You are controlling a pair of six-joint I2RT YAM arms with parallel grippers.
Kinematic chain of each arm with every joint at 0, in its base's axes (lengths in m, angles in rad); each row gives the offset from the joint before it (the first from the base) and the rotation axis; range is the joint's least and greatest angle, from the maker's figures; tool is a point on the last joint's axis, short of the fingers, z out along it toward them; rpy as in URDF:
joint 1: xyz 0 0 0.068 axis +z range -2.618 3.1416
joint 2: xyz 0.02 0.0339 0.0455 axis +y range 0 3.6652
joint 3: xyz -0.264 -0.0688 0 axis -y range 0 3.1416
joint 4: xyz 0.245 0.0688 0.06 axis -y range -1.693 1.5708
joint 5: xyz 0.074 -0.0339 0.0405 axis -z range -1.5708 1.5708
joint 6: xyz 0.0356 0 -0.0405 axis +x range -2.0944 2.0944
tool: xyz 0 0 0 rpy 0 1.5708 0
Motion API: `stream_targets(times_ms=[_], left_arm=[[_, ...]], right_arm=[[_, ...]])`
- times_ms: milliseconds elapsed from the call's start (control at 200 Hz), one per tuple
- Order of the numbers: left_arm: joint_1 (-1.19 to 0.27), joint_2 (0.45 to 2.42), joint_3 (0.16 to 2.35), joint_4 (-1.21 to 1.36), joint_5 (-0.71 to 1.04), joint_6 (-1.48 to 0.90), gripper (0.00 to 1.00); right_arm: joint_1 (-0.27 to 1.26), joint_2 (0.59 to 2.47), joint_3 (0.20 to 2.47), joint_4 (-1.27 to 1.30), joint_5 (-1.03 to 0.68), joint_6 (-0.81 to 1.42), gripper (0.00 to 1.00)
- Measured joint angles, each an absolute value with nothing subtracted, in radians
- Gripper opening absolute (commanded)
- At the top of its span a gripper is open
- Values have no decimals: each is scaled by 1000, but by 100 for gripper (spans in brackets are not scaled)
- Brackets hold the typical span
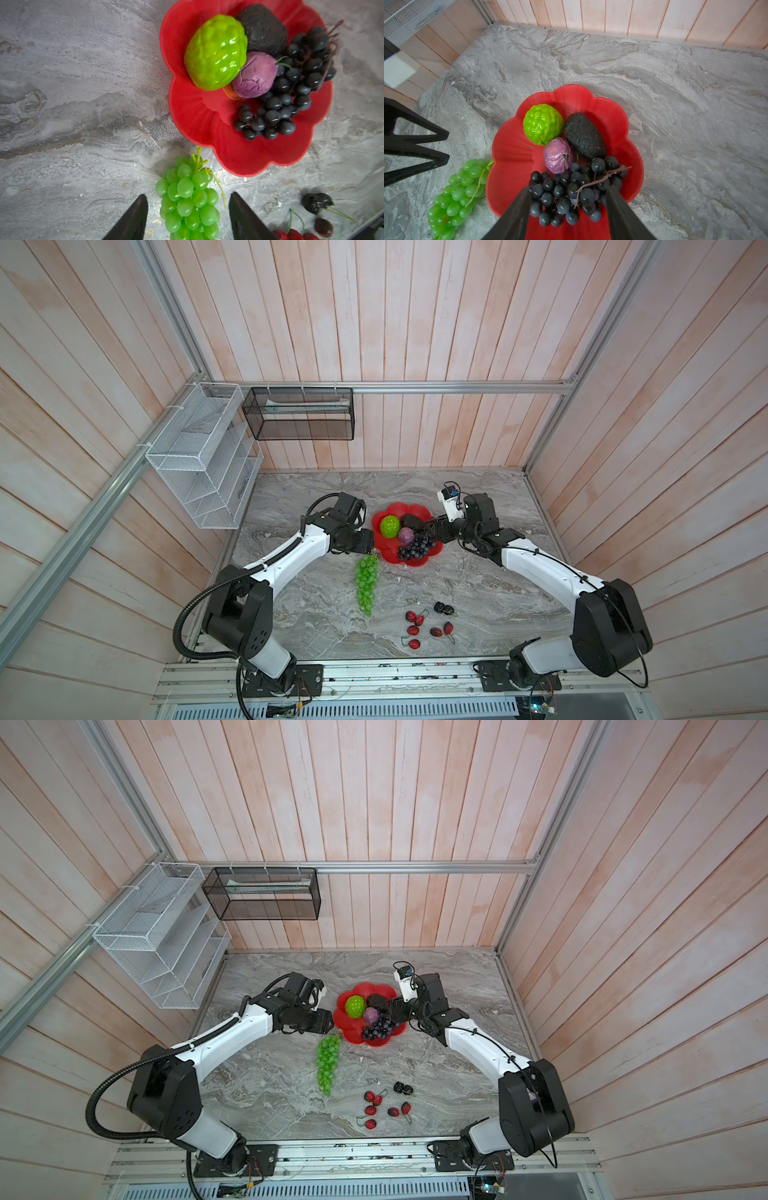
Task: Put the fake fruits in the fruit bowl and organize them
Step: 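Move the left gripper over the green grape bunch and lower onto its stem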
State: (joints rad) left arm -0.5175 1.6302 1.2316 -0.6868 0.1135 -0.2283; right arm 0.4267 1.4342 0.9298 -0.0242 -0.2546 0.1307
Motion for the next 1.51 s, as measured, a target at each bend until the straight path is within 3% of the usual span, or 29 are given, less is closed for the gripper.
stream_targets(times_ms=[280, 750, 1505], left_arm=[[-656, 1734, 1301, -753, -28, -179, 63], [-667, 1852, 1365, -782, -124, -121, 54], [-694, 1874, 1372, -801, -137, -94, 60]], right_arm=[[427, 1425, 914, 21, -255, 151, 58], [424, 1409, 853, 52, -256, 165, 56], [420, 1409, 850, 61, -263, 165, 54]])
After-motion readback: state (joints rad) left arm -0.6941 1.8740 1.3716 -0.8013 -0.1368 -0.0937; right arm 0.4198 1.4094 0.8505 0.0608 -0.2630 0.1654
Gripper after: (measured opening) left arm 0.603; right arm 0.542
